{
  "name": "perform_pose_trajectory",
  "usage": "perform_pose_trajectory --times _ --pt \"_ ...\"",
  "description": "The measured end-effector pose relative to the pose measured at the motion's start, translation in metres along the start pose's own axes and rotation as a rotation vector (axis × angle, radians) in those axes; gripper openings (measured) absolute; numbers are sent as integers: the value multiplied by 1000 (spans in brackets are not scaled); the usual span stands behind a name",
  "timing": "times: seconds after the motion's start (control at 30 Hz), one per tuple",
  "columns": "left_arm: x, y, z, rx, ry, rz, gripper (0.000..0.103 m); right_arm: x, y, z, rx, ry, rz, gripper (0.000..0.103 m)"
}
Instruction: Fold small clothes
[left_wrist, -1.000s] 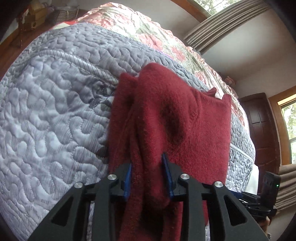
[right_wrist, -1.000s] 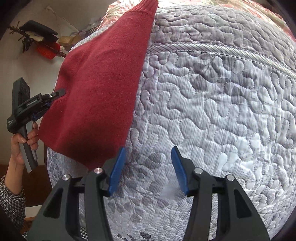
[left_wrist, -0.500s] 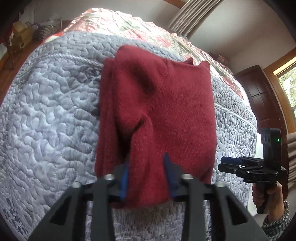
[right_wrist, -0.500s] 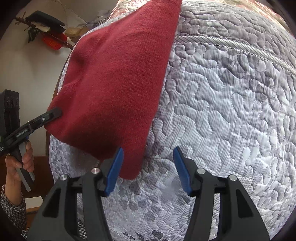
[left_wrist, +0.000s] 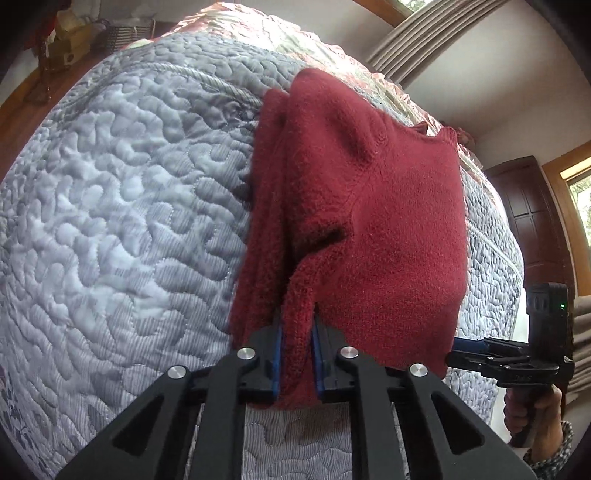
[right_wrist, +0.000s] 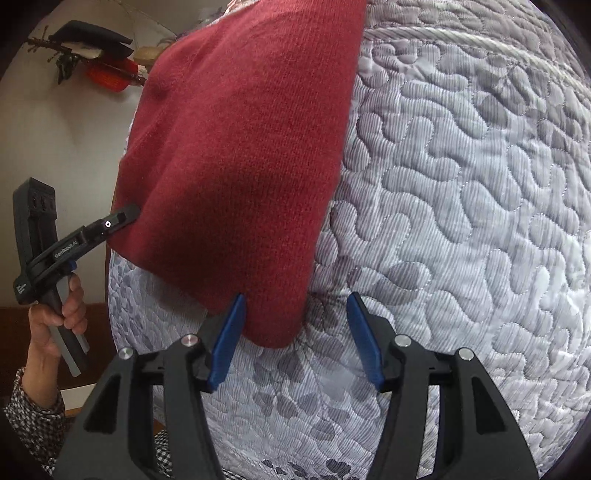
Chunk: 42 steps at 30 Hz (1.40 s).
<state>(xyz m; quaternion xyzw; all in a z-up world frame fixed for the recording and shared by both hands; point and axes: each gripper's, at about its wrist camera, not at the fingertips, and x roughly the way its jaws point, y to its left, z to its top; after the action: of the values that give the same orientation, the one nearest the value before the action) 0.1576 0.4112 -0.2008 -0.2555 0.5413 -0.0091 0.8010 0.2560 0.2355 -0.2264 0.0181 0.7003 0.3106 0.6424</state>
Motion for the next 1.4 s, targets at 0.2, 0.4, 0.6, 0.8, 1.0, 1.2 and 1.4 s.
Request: perform_pose_trajectory --times 0.2,0.4,0.6,0.8,1.0,1.2,1.4 --pt "3 -6 6 10 -4 20 15 14 -2 3 32 13 114 20" --pt "-1 -12 6 51 -12 44 15 -16 16 -2 -92 -34 47 13" --pt "27 -2 3 31 13 30 15 17 10 0 -81 24 -45 13" --pt "21 0 9 21 40 -9 20 10 8 9 -69 39 -25 42" --pt "-12 -7 44 61 -26 -63 36 -40 -11 38 -71 -73 -57 44" --pt "16 -17 126 61 -92 -60 42 -61 -27 97 -35 -147 -122 49" --pt "55 -22 171 50 -72 -44 38 -55 -34 126 -3 -158 -127 49"
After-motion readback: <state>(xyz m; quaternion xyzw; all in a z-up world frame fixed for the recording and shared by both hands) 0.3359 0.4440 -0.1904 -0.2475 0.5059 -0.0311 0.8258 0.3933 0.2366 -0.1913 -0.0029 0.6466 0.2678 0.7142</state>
